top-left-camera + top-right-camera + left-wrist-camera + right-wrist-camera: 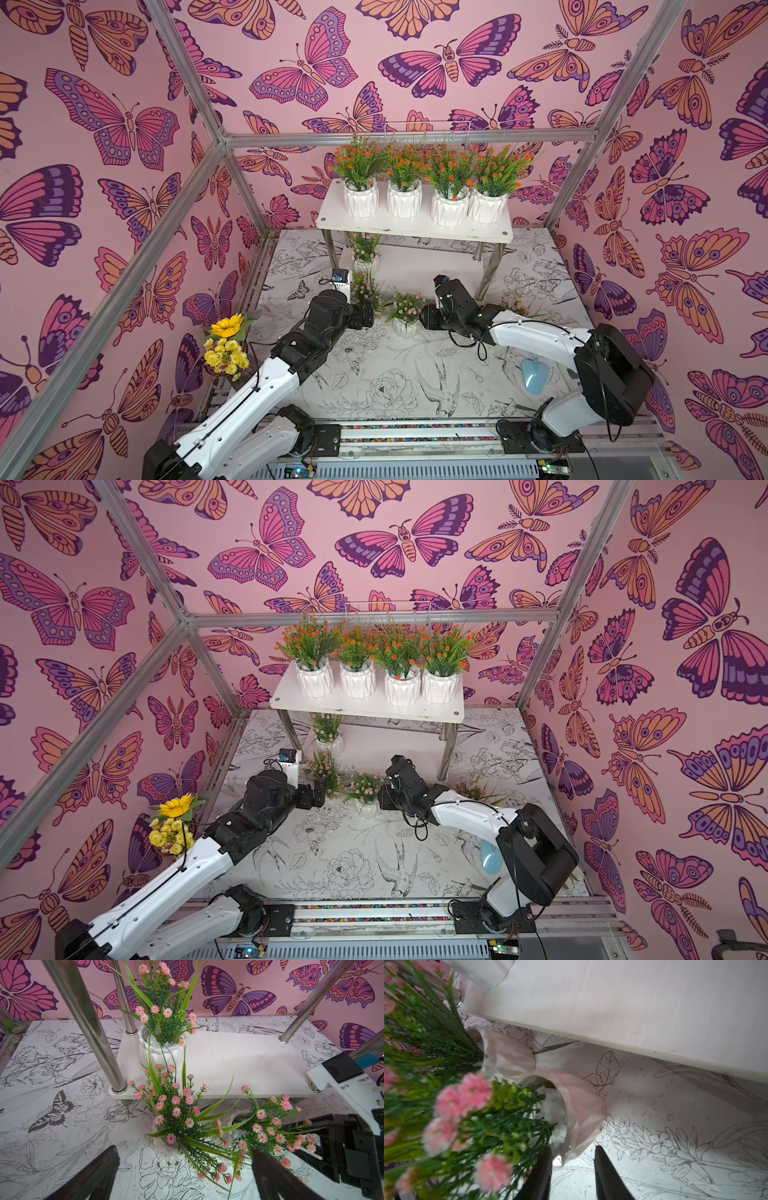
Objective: Place the baby's breath potted plants on the rack by color
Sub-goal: Pick up the baby's breath potted plant from the center of the board.
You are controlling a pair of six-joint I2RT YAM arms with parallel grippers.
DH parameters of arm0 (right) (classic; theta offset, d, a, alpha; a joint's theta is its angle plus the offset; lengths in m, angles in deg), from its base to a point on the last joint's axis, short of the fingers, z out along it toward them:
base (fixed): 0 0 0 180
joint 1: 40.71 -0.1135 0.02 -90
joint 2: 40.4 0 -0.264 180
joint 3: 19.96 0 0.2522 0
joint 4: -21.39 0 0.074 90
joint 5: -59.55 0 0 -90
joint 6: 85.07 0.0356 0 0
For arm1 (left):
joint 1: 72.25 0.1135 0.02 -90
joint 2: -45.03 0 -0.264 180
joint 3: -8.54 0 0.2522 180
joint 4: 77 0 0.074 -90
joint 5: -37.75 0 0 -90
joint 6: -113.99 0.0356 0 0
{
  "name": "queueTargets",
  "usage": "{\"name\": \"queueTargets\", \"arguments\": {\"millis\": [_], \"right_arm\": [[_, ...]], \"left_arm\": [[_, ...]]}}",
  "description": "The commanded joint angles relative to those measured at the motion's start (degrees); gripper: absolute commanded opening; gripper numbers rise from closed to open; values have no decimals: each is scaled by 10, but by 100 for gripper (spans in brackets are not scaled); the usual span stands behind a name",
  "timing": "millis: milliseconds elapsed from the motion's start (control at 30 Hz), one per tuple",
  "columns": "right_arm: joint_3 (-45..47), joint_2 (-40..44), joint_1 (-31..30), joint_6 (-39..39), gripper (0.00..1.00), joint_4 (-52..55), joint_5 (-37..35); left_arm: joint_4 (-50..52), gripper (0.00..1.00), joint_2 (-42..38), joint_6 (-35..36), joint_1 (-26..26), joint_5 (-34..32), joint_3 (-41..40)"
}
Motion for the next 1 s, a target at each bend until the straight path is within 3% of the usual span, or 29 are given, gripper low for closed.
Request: {"name": "queueTargets", "arguments": {"millis": [0,433,967], "right_arm": [[-18,-11,-5,-5,36,11,-9],[-49,-71,-7,-2,30,14,-14],[-126,-52,-2,-69,8,164,-51]], "left_arm": [[2,100,0,2,-2,-5,-8],[2,100,-4,5,-2,8,-11],[-50,100,-25,5,-9,85,-60]]}}
